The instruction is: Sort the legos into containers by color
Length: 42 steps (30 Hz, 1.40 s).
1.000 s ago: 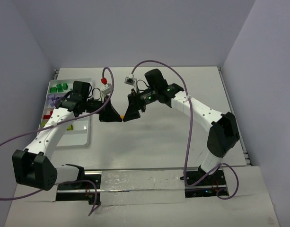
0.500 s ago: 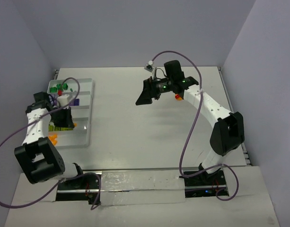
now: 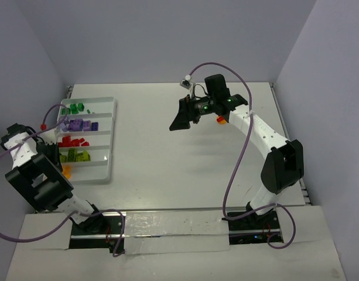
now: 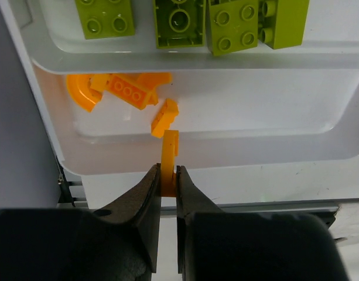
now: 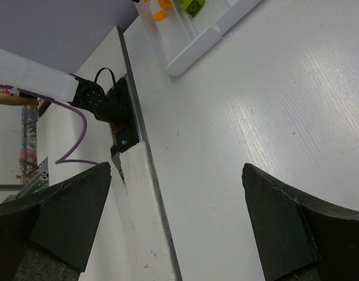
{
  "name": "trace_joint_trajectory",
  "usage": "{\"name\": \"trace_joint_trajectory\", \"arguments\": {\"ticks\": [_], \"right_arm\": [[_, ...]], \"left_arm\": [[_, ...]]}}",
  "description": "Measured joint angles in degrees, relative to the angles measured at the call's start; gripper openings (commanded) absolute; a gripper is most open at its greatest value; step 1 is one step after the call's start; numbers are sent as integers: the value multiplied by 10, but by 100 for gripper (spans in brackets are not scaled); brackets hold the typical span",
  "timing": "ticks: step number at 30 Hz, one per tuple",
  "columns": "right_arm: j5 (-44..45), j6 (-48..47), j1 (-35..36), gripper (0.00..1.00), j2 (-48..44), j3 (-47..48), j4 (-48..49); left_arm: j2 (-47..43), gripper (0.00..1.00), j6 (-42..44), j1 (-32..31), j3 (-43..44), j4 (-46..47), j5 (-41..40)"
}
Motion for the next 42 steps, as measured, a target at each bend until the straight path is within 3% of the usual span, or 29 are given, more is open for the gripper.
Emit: {"name": "trace_joint_trajectory", "arguments": {"ticks": [9, 12, 13, 15, 28, 32, 34, 37, 42], "right_arm": [[0, -4, 0, 100, 17, 8, -14], [0, -4, 0, 100, 19, 9, -17], [0, -4, 0, 100, 19, 9, -17], [0, -4, 0, 100, 19, 9, -17], [26, -5, -1, 100, 19, 9, -17], [102, -5, -16, 100, 18, 8, -17], [166, -4, -34, 100, 17, 8, -18], [276, 0, -65, 95, 15, 7, -24], [481, -6, -97, 85, 42, 32, -72]], "left_arm": [[44, 10, 3, 0, -4, 1, 15], [57, 22, 3, 0, -4, 0, 29], [60, 32, 3, 0, -4, 0, 34], [62, 43, 3, -2, -4, 0, 39], [41, 50, -16, -49, 16, 8, 48], [-16, 58, -50, -98, 54, 41, 33], [-55, 69, -80, -146, 61, 80, 9], [-106, 74, -131, -251, 58, 148, -40], [-122, 72, -199, -373, 42, 234, -107]]}}
